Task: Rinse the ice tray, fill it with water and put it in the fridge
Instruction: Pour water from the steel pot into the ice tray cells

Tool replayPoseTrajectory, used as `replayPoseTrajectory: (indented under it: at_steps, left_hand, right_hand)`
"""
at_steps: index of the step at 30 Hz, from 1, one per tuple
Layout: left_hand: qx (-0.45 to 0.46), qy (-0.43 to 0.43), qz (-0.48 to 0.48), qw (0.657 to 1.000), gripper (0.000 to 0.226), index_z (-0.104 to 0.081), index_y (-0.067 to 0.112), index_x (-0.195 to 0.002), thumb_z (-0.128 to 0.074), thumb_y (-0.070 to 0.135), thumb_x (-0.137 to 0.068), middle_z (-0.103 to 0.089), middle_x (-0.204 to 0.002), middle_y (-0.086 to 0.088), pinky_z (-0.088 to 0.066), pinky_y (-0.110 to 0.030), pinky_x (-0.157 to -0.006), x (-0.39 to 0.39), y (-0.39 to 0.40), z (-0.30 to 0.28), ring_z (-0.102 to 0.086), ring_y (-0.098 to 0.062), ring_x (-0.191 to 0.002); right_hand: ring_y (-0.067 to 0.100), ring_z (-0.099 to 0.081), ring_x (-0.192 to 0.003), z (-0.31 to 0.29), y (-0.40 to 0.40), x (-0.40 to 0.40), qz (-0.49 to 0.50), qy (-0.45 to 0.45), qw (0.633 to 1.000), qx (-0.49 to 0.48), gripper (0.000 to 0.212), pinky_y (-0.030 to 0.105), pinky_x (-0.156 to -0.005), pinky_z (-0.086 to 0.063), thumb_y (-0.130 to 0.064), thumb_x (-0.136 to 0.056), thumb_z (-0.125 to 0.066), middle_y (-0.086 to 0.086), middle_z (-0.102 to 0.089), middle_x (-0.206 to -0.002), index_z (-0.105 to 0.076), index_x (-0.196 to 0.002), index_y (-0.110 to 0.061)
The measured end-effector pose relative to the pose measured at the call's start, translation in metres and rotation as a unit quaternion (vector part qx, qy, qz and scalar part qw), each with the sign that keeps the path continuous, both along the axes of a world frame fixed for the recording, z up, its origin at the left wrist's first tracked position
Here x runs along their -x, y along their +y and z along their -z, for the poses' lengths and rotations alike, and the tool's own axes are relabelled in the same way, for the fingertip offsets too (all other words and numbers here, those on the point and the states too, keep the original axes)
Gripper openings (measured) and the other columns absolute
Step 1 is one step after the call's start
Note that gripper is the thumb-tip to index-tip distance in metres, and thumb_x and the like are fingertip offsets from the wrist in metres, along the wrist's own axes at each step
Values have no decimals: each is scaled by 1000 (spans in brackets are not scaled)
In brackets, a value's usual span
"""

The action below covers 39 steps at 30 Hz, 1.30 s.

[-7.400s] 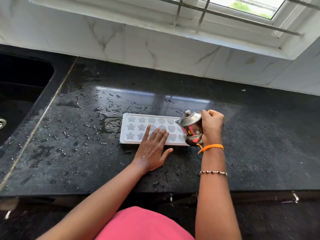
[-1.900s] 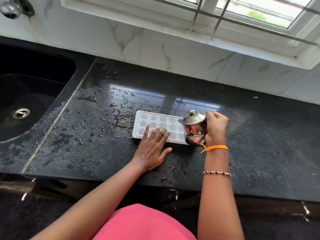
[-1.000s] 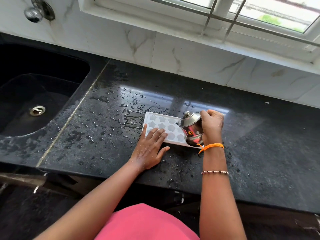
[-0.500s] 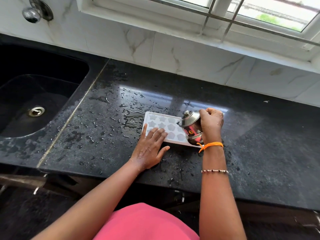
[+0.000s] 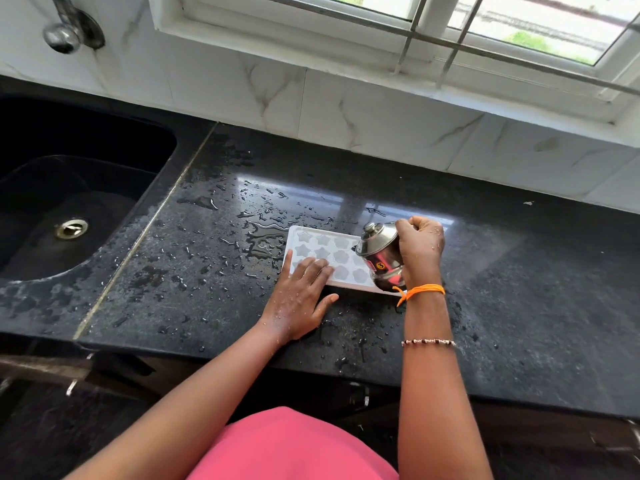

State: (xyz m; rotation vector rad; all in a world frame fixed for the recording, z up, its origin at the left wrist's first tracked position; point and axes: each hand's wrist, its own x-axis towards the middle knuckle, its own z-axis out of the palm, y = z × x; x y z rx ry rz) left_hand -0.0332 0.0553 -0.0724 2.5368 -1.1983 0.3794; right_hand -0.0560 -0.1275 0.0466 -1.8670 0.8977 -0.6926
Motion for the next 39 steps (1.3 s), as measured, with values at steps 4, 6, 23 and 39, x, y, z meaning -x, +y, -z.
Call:
replayPoseTrajectory:
  at_steps: [4, 6, 23, 39]
  left_hand:
    - [3, -1, 2, 1000, 53, -57, 12, -123, -35, 48, -91, -58, -126, -5, -14, -56, -109, 0, 0, 0, -52, -28, -119]
    - [2, -3, 3, 1000, 54, -57, 12, -123, -35, 48, -91, -58, -126, -5, -14, -56, -109, 0, 0, 0, -52, -28, -118]
    - [-2, -4, 1, 1000, 54, -56, 12, -124, -35, 49, -91, -57, -126, -5, -14, -57, -109, -1, 0, 0, -52, -28, -119]
    - [-6, 6, -31, 999, 56, -50, 13, -129, -35, 50, -90, -54, -129, -5, -10, -54, -111, 4, 5, -2, -48, -28, -122]
  right_hand:
    - [18, -36, -60, -1, -1, 0, -4, 4, 1000, 4, 32, 31, -58, -33, -10, -72, -54, 1, -33, -54, -36, -47, -19]
    - [18, -38, -60, -2, -1, 0, -3, 9, 1000, 4, 31, 30, -58, -34, -10, -73, -53, 1, -35, -54, -38, -48, -20]
    - [17, -38, -58, -3, -2, 2, -8, -7, 1000, 8, 34, 31, -58, -36, -9, -76, -54, -1, -36, -52, -38, -48, -20]
    - [4, -21, -39, -2, -4, 7, 5, -132, 975, -179, 43, 16, -39, -19, 4, -78, -49, -14, -24, -37, -30, -47, -19]
